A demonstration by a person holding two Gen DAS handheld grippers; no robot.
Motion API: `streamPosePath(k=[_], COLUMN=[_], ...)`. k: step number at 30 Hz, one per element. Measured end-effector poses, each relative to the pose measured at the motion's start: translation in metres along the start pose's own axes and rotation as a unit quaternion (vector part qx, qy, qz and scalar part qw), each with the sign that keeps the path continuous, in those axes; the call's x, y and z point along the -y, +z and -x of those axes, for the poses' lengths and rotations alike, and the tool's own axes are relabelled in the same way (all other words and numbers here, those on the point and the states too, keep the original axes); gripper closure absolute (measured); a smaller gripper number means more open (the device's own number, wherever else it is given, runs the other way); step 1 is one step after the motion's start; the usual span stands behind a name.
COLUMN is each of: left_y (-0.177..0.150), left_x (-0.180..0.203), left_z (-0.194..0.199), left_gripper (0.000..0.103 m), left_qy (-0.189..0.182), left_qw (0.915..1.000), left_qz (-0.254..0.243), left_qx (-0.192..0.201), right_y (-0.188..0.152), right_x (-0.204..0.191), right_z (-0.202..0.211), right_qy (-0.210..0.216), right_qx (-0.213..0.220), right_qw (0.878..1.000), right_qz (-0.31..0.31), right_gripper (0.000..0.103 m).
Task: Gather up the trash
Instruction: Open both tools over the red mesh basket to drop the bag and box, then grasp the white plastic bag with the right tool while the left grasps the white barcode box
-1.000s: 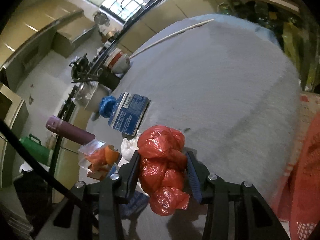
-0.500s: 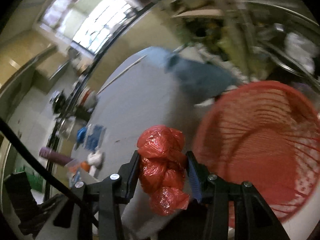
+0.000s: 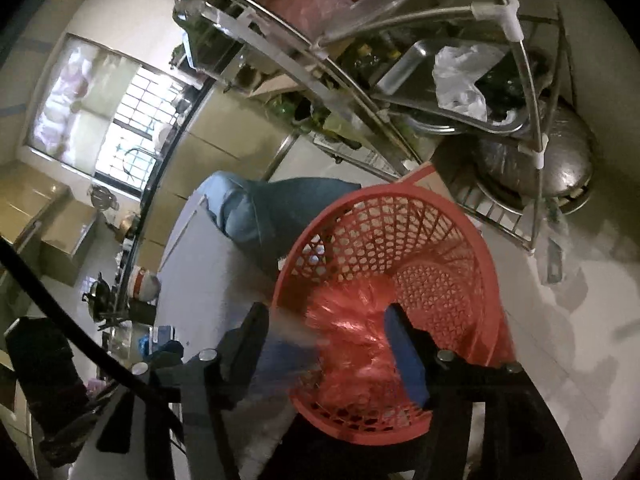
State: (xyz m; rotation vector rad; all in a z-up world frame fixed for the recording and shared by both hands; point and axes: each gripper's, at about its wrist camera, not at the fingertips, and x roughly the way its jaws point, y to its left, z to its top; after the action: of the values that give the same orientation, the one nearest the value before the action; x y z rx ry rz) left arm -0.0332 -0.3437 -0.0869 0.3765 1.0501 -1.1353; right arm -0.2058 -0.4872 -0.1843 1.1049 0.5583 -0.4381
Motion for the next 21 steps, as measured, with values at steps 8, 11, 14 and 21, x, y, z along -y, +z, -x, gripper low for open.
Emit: streamPosePath(k=[8,11,14,21], left_y=[-0.041,-0.074,-0.114,-0.190], left_x=[-0.054,-0.085,-0.123,-0.200], left_z=[0.040,0.062,0.095,0.169], left_gripper=[0.035,0.035,0.035,0.035], left_qy=[0.052,0.097,0.140,0.252], left_qw=[0.9974,0.9922,0.9818,0.9394], left_qz=[0.048,0.076,0.125,0.220], left_qx=[0.010,0.016,0.032,0.074], right_y=[-0.011,-0.022,-0.034,-0.081], right_x=[-0.035,-0.062,-0.093,-0.182], right_z=[-0.010,-0.026,-0.045,-0.106], right_qy=[0.019,0.035,0.047,0.089], right_qx=[-0.004,-0.024,-0.050,-0.131], right_qw=[0.999,0.996,0.991,0.969], right_qz=[0.046,0.077,0.112,0.189], right_gripper=[0.036,0.036,0.036,0.036])
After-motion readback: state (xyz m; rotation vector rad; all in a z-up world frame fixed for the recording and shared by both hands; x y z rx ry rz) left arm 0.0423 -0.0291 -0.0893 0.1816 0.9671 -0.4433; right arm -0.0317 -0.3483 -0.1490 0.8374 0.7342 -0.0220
